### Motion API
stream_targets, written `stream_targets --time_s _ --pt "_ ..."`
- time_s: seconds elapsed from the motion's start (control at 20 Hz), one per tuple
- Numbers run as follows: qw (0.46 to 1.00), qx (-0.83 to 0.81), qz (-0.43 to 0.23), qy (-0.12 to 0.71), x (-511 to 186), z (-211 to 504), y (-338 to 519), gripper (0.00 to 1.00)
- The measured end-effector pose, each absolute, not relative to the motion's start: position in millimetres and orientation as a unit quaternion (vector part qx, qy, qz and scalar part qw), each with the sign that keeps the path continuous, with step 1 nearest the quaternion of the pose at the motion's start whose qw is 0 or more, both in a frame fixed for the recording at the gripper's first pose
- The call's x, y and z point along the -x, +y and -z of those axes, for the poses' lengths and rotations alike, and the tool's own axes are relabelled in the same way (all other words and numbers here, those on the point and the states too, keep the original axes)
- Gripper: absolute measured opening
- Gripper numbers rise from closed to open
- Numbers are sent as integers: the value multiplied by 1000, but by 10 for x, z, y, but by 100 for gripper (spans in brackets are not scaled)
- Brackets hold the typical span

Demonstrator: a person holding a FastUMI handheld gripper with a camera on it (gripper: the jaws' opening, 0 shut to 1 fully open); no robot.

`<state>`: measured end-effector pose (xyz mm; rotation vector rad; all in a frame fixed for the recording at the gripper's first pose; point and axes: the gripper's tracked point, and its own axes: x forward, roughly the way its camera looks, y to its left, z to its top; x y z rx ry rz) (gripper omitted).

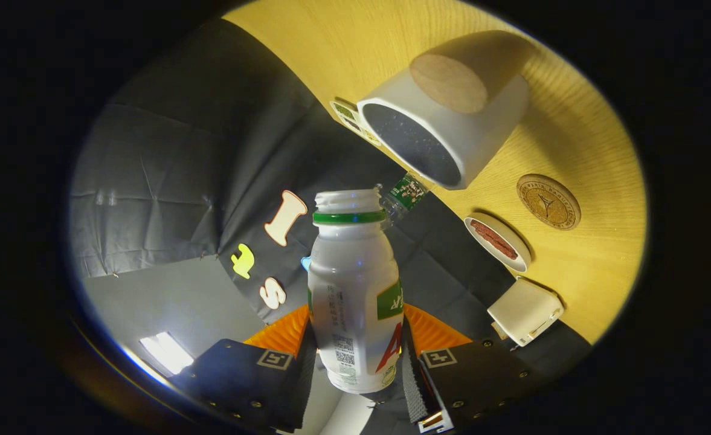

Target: Take the bottle from table, then pour the juice into the cup, finally place the bottle on the coaster

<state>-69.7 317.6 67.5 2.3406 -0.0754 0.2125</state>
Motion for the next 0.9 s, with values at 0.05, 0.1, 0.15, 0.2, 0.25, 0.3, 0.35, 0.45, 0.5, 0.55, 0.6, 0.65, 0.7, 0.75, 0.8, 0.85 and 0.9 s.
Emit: stream_targets --time_s 0.05,0.1,0.15,0.2,0.25,0.3,0.35,0.45,0.5,0.55,0.6,0.65,0.7,0.75,0.8,0.85,0.9 --pt "419 -904 -82 -20 688 -629 3262 63" --pt "454 -887 -81 -8 693 -587 3340 63" --pt "487 -870 -78 0 672 -596 3359 63" --pt "524 -848 -78 9 664 -594 3397 63" --pt "564 -822 -79 17 661 -564 3431 63" --pt "604 -793 -79 24 645 -533 3462 62" --pt "643 -761 -79 27 609 -521 3478 63" --pt "718 -692 -76 22 612 -473 3483 63" --pt "748 -659 -79 21 614 -462 3504 63" --pt "777 -624 -83 19 620 -463 3525 62" --pt "806 -585 -83 20 649 -430 3534 62" --pt "836 -542 -84 20 685 -400 3549 62" --pt "864 -495 -85 24 687 -371 3569 63" --pt "891 -445 -85 26 670 -355 3612 63" --pt "914 -397 -83 28 637 -335 3640 63" --pt "933 -350 -82 32 624 -306 3680 63" --pt "947 -307 -80 38 595 -276 3723 63"
